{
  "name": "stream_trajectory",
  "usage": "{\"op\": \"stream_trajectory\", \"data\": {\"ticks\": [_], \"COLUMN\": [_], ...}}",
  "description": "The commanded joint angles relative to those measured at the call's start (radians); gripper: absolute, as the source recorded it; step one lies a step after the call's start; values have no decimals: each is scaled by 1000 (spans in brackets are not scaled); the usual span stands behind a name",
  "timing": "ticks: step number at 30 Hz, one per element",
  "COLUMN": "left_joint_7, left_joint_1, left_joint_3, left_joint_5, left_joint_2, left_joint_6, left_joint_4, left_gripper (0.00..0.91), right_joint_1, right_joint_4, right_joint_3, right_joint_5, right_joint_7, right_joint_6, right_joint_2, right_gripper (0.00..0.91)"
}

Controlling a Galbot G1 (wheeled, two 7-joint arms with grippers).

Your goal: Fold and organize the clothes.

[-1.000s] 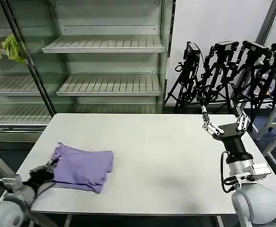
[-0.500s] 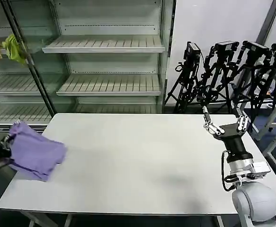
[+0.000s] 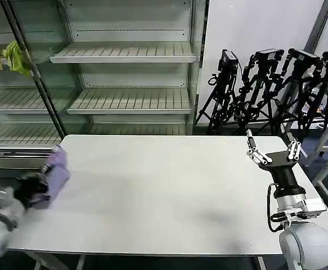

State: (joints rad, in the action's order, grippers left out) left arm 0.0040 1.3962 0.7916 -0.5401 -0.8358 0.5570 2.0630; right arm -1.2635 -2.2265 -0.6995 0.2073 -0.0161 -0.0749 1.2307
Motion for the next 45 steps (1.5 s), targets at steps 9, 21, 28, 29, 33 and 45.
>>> {"op": "stream_trajectory", "data": {"ticks": [9,21,28,29,33,45], "left_joint_7": [-7,-27,-31,-31,-33,-41], "left_joint_1": [-218,-253,-252,-253,-252,-206], "left_joint_3": [-548,-550,-522,-515,-477,-304], "left_joint_5": [187,140,92,80,37,11], "left_joint_2": [-374,-468,-474,-472,-455,-382], "left_joint_6": [-45,-22,-46,-47,-43,-47], "left_joint_4": [-189,-123,-47,-32,17,147], "left_gripper": [10,10,907,907,907,907], "right_joint_1": [-65,-74,-84,-85,-83,-12], "right_joint_4": [-47,-41,-39,-37,-25,78], "right_joint_3": [-26,16,36,39,53,274], "right_joint_5": [-35,-58,-56,-57,-58,-2], "right_joint_7": [0,2,6,6,8,61], "right_joint_6": [-8,-18,-36,-38,-43,-141], "right_joint_2": [18,22,17,17,20,70], "right_gripper": [907,907,907,907,907,907]}}
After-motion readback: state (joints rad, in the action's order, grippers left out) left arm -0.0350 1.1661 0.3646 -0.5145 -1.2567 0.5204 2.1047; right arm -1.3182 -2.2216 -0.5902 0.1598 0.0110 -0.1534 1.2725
